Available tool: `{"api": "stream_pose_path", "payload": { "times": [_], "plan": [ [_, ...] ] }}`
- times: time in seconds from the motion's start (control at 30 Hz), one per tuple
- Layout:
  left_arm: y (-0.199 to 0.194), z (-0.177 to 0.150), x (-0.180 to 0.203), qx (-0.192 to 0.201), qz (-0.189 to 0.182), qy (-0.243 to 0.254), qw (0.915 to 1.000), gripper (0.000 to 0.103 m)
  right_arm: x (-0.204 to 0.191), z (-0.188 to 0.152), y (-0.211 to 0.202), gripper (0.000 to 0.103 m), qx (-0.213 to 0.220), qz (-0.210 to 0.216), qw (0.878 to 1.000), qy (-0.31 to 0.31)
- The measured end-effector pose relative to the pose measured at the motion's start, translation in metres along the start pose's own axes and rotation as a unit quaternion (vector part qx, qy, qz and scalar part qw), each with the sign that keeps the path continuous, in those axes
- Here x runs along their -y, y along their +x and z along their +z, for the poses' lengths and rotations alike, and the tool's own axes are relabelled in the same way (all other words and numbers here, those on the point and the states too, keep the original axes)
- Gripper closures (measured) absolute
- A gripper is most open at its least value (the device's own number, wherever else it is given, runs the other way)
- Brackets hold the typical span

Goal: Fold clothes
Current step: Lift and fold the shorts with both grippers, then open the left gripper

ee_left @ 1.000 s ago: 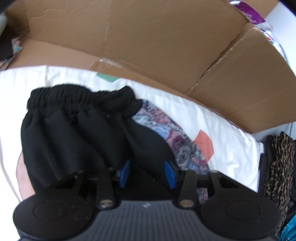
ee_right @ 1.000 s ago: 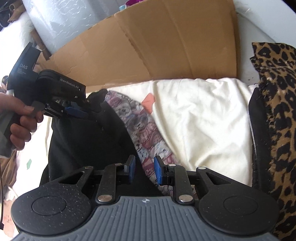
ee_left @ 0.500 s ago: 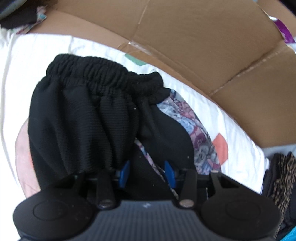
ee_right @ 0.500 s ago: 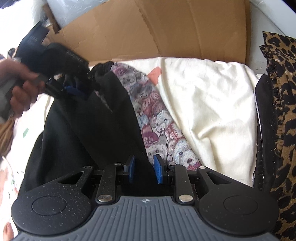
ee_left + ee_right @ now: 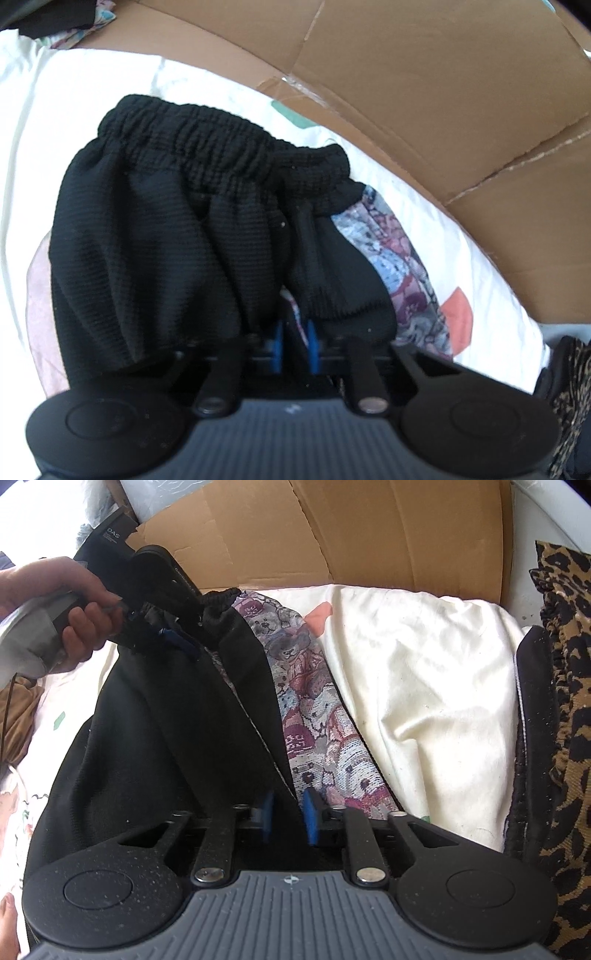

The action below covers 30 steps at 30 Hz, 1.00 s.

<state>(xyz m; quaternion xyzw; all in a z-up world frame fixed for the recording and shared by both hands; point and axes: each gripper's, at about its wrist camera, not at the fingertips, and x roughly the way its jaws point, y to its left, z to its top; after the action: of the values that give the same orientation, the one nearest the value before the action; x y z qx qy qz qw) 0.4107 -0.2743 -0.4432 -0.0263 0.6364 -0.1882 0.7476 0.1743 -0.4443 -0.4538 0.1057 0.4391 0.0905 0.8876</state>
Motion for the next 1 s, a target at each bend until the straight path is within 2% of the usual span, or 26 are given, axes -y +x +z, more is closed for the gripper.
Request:
{"api": "stream_pose_path", "payload": {
  "times": [0.07, 0.37, 0.6, 1.0],
  "plan": [
    [-0.007, -0.001, 0.001, 0.003, -0.002, 0.001, 1.0000, 0.100, 0.001, 0.000, -0.003, 0.103, 0.006, -0.002, 1.000, 0.000],
    [-0.040, 0.000, 0.004, 0.018, -0.023, 0.011, 0.9995, 0.101, -0.001, -0.004, -0.029, 0.103, 0.054, -0.004, 0.998, 0.009],
    [-0.063, 0.012, 0.023, 0.036, -0.069, 0.020, 0.9968, 0.102, -0.001, -0.002, -0.045, 0.103, 0.083, -0.010, 0.996, 0.020],
    [-0.069, 0.022, 0.059, 0.056, -0.107, 0.050, 0.9914, 0.102, 0.004, 0.002, -0.060, 0.103, 0.115, -0.027, 0.993, 0.030]
  ]
}}
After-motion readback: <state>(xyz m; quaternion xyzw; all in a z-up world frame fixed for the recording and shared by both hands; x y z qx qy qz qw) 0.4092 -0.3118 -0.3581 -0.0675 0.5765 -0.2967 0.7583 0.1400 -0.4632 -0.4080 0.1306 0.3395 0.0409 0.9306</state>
